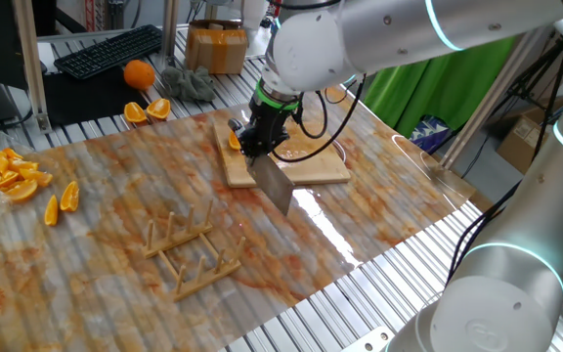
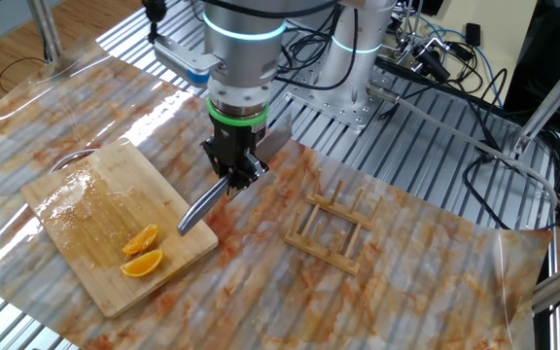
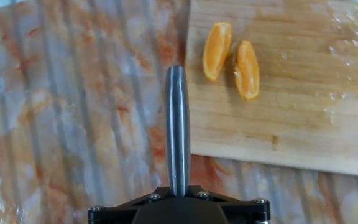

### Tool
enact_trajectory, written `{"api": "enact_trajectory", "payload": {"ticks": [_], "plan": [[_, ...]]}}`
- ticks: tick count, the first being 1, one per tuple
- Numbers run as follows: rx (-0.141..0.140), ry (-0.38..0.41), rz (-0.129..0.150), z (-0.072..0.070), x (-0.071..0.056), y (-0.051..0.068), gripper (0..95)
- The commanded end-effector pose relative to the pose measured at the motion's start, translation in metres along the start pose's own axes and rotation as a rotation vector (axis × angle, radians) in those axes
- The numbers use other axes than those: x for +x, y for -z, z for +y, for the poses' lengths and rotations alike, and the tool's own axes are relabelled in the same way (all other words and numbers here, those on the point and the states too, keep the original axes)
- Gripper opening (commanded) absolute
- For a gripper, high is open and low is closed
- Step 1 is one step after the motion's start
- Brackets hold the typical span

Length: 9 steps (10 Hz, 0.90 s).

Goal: Chop the orange

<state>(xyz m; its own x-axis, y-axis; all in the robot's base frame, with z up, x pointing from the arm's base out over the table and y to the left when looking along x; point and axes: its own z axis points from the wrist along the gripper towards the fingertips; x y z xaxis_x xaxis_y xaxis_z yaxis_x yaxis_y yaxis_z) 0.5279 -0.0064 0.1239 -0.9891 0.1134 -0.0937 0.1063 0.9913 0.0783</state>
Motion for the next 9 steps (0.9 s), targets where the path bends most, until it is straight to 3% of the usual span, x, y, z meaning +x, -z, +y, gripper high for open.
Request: {"api": "enact_trajectory", "payload": {"ticks": [1, 2, 3, 6, 8, 9], "plan": [[0.036, -0.015, -0.008, 0.016, 0.001, -0.001, 0.0], [0.054, -0.021, -0.013, 0.026, 0.002, 0.000, 0.0], [0.068, -0.037, -0.021, 0.046, 0.005, 0.001, 0.0], [0.056, -0.027, -0.038, 0.079, 0.015, 0.002, 0.0], [0.032, -0.035, -0.042, 0.094, 0.021, 0.004, 0.0], [0.035, -0.012, -0.057, 0.102, 0.025, 0.005, 0.0]]}}
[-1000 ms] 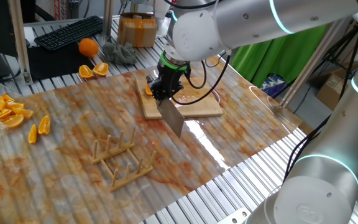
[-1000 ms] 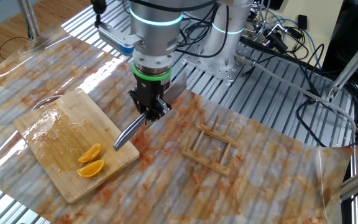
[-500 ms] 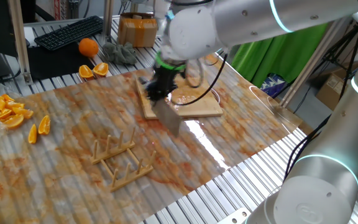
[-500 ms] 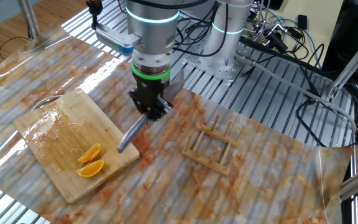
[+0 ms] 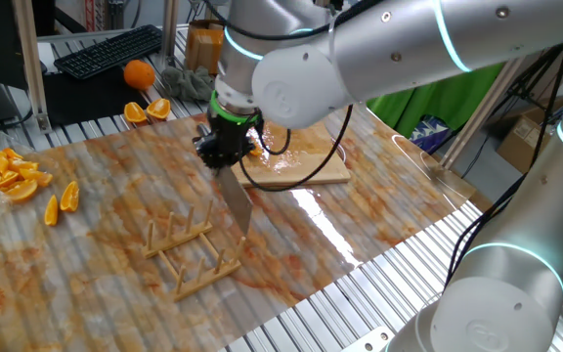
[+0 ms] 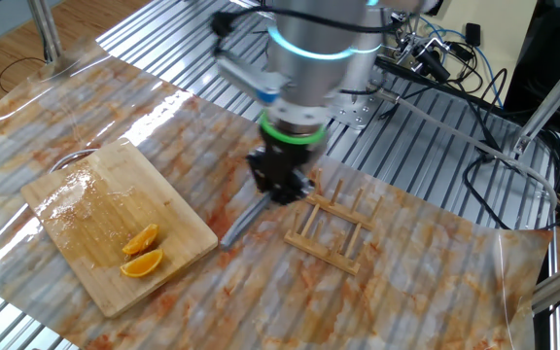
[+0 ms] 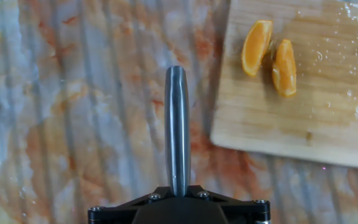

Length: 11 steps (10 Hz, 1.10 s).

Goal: Chop the orange

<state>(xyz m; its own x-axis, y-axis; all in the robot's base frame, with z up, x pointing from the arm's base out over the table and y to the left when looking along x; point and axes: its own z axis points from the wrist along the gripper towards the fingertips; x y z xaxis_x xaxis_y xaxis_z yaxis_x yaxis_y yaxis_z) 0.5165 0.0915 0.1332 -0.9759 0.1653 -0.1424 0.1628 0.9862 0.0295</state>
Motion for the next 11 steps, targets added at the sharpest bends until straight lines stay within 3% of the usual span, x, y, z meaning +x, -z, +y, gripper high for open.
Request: {"api": "enact_trajectory", "payload": {"ticks": [1, 5, 11], "plan": [[-0.026, 0.055, -0.005, 0.010, 0.007, 0.003, 0.0], [-0.026, 0.108, -0.004, 0.033, 0.018, -0.003, 0.0], [-0.014, 0.163, -0.006, 0.040, 0.020, -0.024, 0.0]]}}
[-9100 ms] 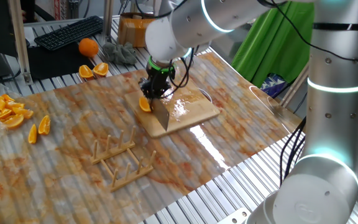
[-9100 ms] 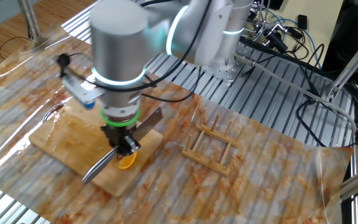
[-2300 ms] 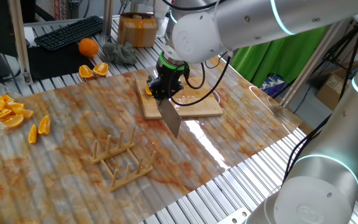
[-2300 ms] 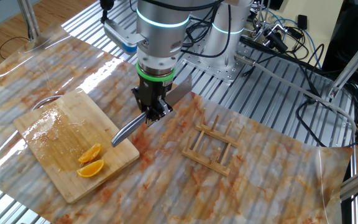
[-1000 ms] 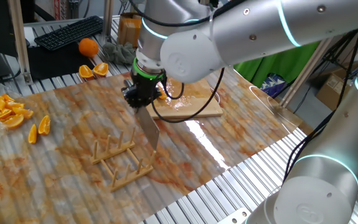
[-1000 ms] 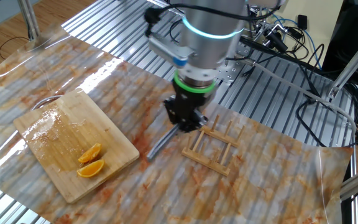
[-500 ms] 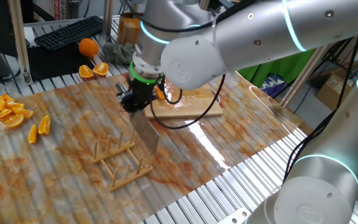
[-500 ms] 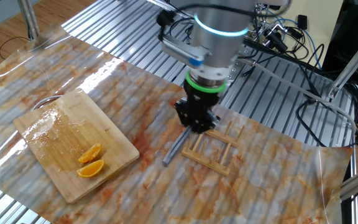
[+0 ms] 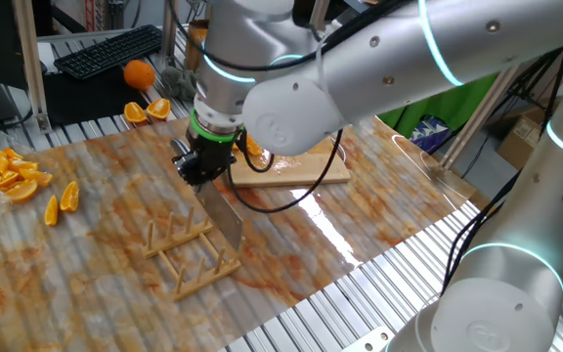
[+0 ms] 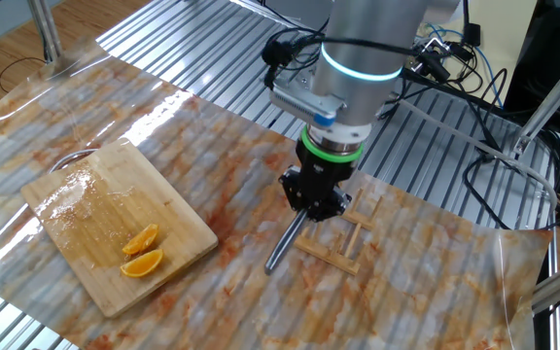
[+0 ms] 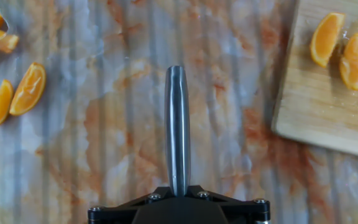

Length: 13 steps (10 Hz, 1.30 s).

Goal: Chop the orange

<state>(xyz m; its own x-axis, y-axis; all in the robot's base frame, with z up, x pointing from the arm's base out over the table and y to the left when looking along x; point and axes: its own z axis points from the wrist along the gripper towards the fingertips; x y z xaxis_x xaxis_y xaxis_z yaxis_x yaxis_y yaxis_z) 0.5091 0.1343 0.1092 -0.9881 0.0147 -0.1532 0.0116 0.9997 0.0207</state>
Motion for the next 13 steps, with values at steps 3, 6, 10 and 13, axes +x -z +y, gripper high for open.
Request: {"api": "enact_trajectory", "payload": {"ticks": [3, 6, 10, 13], "plan": [[-0.003, 0.027, -0.012, 0.002, 0.010, -0.012, 0.0], [-0.002, 0.039, -0.028, 0.003, 0.016, -0.026, 0.0], [-0.007, 0.032, -0.042, 0.004, 0.020, -0.040, 0.0], [0.002, 0.019, -0.032, 0.003, 0.021, -0.029, 0.0]]}}
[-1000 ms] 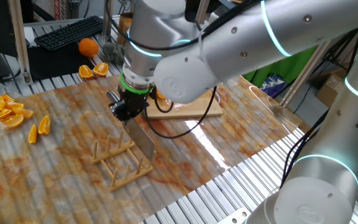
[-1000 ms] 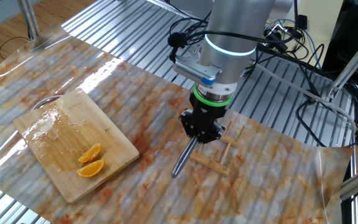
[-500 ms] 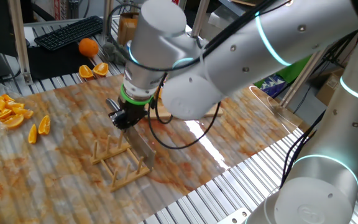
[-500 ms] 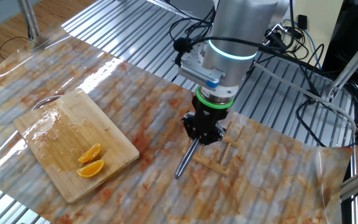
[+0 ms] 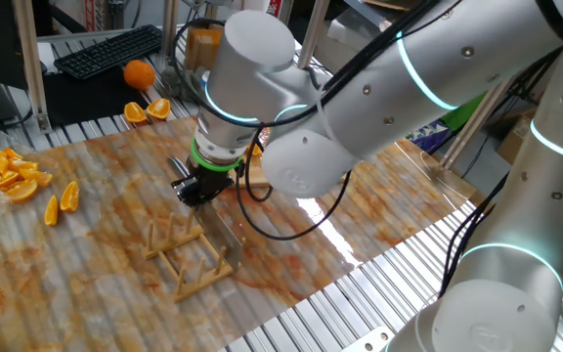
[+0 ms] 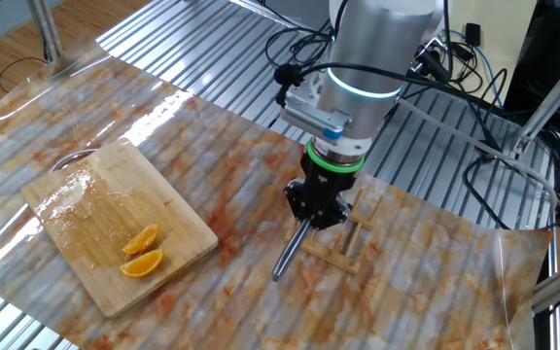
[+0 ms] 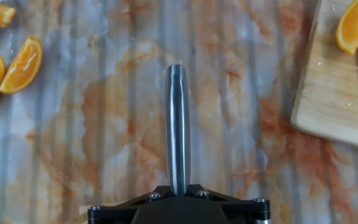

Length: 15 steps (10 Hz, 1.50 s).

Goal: Chop the orange

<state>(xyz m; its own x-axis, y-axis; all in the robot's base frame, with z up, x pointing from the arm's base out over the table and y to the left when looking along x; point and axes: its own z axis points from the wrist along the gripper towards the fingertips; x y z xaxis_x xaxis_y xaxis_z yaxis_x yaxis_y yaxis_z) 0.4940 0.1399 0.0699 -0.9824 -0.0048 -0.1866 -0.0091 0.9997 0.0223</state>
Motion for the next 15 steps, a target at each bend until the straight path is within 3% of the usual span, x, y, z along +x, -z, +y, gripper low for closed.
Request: {"api": "enact_trajectory", "payload": {"ticks": [1, 4, 7, 13, 14, 15], "plan": [[0.004, -0.003, 0.008, -0.002, 0.002, 0.012, 0.0], [0.001, -0.007, 0.019, -0.002, 0.008, 0.014, 0.0], [0.000, -0.007, 0.012, -0.003, 0.019, 0.015, 0.0], [-0.005, -0.017, -0.004, -0.003, 0.028, -0.003, 0.0], [-0.007, -0.018, 0.004, -0.003, 0.029, 0.000, 0.0], [-0.009, -0.022, 0.031, -0.003, 0.029, 0.009, 0.0]]}}
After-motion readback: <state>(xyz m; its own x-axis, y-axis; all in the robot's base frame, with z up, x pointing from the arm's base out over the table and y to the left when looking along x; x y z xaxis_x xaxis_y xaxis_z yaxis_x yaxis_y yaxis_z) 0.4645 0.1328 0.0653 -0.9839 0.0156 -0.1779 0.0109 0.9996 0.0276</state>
